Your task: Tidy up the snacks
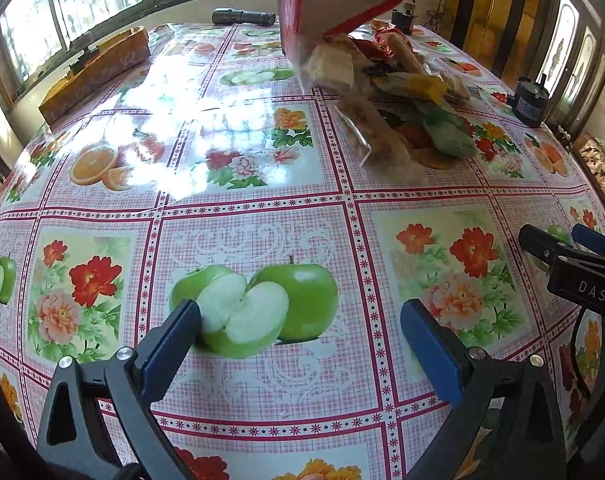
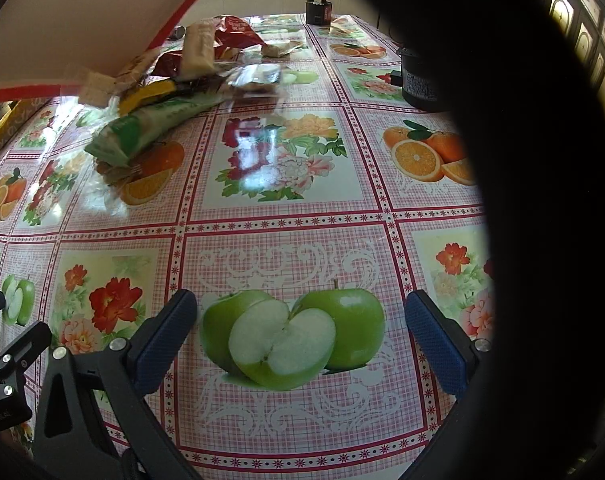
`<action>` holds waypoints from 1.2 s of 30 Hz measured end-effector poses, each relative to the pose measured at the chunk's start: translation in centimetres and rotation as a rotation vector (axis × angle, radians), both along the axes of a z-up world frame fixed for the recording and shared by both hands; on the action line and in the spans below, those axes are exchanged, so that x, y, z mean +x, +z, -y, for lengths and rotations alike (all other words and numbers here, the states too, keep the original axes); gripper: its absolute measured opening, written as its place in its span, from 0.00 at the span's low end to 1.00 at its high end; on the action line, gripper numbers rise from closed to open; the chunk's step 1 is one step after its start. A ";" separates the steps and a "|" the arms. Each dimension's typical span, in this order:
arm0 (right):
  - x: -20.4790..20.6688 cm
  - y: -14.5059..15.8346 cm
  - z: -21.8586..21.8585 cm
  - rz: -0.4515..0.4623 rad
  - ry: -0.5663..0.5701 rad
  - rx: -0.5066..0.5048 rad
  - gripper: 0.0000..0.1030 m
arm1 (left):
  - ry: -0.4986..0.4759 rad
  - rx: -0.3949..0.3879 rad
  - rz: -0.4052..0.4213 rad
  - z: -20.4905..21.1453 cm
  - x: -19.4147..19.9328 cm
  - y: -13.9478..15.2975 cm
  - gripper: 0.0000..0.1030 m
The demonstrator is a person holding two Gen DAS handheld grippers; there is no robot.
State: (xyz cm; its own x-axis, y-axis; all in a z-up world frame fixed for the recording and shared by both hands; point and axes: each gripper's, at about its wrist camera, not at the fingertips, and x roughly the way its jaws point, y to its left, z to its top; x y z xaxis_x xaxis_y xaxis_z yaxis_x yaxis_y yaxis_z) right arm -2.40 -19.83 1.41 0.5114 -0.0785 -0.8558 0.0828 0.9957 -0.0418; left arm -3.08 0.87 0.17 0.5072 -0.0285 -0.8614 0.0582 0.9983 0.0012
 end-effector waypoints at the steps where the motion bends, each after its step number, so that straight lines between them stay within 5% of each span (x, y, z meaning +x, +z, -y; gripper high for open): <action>1: 0.0 -0.2 0.3 0.000 0.000 0.000 1.00 | 0.000 0.001 0.000 0.1 0.1 0.0 0.98; 36: 0.0 -0.2 0.2 0.000 0.000 0.000 1.00 | 0.018 0.000 -0.006 0.1 0.7 -0.2 1.00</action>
State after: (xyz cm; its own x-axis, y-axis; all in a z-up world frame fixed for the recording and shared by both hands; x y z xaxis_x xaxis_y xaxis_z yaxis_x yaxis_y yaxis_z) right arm -2.36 -20.08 1.23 0.5114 -0.0786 -0.8557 0.0831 0.9957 -0.0418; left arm -2.42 0.72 -0.06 0.5020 -0.0192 -0.8646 0.0400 0.9992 0.0010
